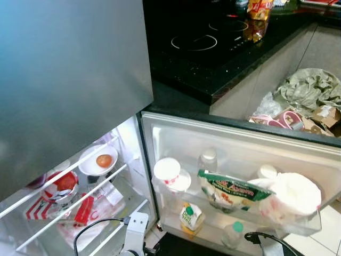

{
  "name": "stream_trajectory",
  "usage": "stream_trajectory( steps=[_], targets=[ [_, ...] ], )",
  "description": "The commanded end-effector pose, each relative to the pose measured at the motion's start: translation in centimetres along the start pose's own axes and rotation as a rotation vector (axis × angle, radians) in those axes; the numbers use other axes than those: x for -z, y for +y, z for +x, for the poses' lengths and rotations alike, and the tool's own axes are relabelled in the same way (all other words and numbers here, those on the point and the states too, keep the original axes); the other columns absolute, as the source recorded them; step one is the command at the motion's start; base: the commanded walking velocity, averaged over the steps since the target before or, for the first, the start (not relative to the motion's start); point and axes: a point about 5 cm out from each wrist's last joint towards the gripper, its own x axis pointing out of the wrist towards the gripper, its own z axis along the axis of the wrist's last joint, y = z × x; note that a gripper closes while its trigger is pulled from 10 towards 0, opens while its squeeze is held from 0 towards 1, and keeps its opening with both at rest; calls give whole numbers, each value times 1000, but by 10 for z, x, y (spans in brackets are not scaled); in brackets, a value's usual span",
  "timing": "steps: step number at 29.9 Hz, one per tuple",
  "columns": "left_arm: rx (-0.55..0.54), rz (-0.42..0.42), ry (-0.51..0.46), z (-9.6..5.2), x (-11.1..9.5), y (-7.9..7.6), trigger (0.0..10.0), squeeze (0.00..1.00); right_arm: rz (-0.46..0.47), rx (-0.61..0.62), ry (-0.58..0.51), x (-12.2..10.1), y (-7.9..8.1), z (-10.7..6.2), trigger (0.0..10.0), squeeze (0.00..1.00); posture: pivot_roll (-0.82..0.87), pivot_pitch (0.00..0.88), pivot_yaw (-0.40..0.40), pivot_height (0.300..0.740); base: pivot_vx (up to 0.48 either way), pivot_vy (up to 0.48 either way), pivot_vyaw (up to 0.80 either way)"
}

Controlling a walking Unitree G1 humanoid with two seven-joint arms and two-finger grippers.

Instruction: Restocking fridge

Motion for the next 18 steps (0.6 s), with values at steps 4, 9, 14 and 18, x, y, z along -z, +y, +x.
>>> stream_trajectory(
  steps=[4,9,14,18],
  targets=[
    [0,13,26,-2,5,3,10000,0,17,7,1,3,0,0,10000,0,-187,51,27,740,-264,0,0],
    [2,15,27,-1,5,1,10000,0,16,7,1,3,-1,-1,10000,0,-189,52,25,740,-266,0,0],
    [4,15,27,-1,5,0,10000,0,14,8,-2,2,-2,-1,10000,0,-191,55,24,740,-257,0,0],
    [5,15,28,-1,5,-1,10000,0,14,9,-4,2,-3,-1,10000,0,-191,56,23,740,-247,0,0]
  ],
)
